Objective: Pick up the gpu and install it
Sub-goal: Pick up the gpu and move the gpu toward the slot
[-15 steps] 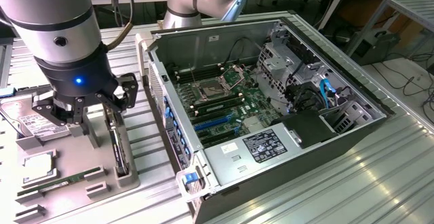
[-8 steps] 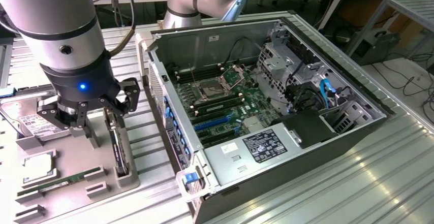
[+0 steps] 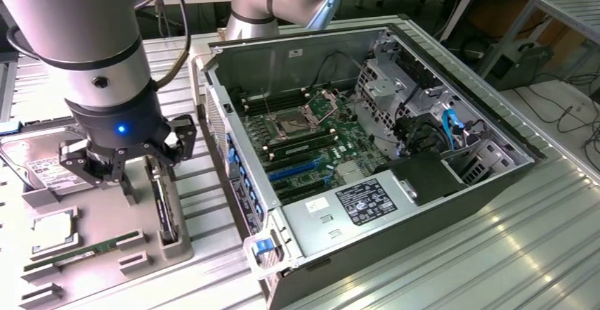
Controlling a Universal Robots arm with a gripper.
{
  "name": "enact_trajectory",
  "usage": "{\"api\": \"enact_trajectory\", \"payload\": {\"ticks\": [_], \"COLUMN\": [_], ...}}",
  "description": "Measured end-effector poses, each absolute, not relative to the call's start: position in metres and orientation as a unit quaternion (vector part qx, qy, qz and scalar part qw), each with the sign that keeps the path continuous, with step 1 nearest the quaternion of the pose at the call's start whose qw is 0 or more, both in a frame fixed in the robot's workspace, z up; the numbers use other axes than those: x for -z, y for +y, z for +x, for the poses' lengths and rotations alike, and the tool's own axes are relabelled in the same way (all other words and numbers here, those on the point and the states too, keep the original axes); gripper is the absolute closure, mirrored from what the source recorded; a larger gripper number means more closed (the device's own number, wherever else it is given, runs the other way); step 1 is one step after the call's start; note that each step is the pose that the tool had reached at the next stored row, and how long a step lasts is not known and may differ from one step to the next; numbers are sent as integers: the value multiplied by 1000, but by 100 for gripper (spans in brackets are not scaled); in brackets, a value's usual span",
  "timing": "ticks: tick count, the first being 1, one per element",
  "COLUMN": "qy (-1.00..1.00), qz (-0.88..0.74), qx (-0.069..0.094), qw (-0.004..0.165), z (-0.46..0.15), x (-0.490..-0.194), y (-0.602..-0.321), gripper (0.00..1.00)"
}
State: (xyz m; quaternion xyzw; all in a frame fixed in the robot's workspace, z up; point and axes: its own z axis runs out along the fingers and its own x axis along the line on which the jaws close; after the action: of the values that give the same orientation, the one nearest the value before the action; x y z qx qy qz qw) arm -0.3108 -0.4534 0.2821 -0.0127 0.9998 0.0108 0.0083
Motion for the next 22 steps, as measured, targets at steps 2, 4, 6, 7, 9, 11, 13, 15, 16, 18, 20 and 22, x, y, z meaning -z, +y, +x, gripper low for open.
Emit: {"api": "enact_trajectory", "payload": {"ticks": [2,4,6,7,9,11,13,15,16,18,20,22], "qy": [1000,1000,1000,1000,1000,1000,1000,1000,1000,1000,1000,1000], "qz": [-13,-13,-13,-13,-13,-13,-13,-13,-13,-13,-13,-13], "qx": [-11,-11,-11,-11,-11,-11,-11,-11,-11,-11,-11,-11], "qw": [8,8,8,8,8,8,8,8,8,8,8,8], "z": [-311,-310,-309,-309,-308,-308,-308,-307,-307,-307,-307,-307], "x": [-279,-275,-274,-274,-271,-269,-268,-266,-265,-263,-263,-261], "y": [-453,-453,-453,-453,-453,-453,-454,-454,-454,-454,-454,-454], "gripper": [39,39,39,39,39,39,39,39,39,39,39,39]}}
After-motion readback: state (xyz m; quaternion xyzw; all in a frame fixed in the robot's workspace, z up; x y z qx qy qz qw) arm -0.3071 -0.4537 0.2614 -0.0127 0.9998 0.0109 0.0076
